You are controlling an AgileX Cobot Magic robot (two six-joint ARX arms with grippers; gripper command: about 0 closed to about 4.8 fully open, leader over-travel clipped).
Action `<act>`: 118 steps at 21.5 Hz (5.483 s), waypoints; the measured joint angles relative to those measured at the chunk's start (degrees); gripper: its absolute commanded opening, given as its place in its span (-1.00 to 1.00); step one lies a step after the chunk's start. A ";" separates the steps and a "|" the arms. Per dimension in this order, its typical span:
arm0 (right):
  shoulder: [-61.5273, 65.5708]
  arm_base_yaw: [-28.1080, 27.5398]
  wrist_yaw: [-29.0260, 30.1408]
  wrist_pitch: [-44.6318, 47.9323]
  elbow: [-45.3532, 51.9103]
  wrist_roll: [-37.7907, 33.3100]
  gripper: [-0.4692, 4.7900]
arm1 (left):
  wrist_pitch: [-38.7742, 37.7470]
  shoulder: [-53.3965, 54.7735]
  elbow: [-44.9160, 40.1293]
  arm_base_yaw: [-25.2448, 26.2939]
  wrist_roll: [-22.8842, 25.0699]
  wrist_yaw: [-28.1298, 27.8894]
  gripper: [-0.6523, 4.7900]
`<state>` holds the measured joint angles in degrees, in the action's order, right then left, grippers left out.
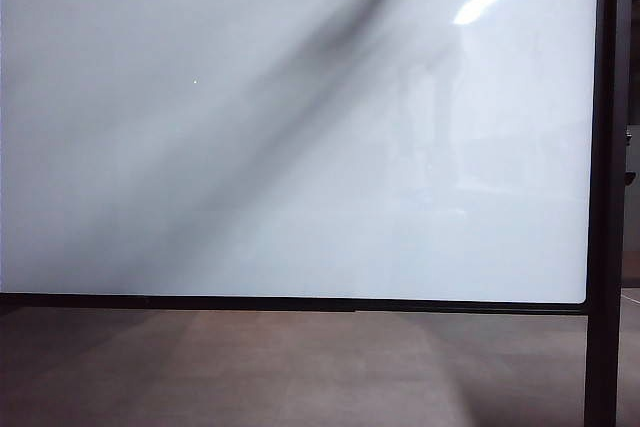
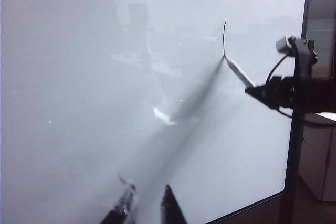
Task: Reach to the right to find the marker pen, pick it up, and write the number 8 on the whiteboard.
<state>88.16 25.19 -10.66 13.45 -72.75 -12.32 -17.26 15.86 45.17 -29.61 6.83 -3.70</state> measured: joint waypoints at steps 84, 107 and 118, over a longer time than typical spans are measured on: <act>-2.12 -1.70 4.94 -5.16 -10.34 4.07 -0.85 | -3.15 -0.07 0.00 -0.07 0.02 -0.15 -0.52; -2.38 -6.25 2.69 -7.93 -10.93 4.87 -0.85 | -3.17 -0.07 0.00 -0.04 0.02 -0.15 -0.52; -4.24 -8.98 1.88 -12.04 -10.93 4.92 -0.85 | -3.19 -0.07 0.00 -0.02 0.00 -0.17 -0.52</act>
<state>83.92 16.21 -8.78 1.41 -83.68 -7.40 -20.45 15.79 45.17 -29.63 6.83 -3.88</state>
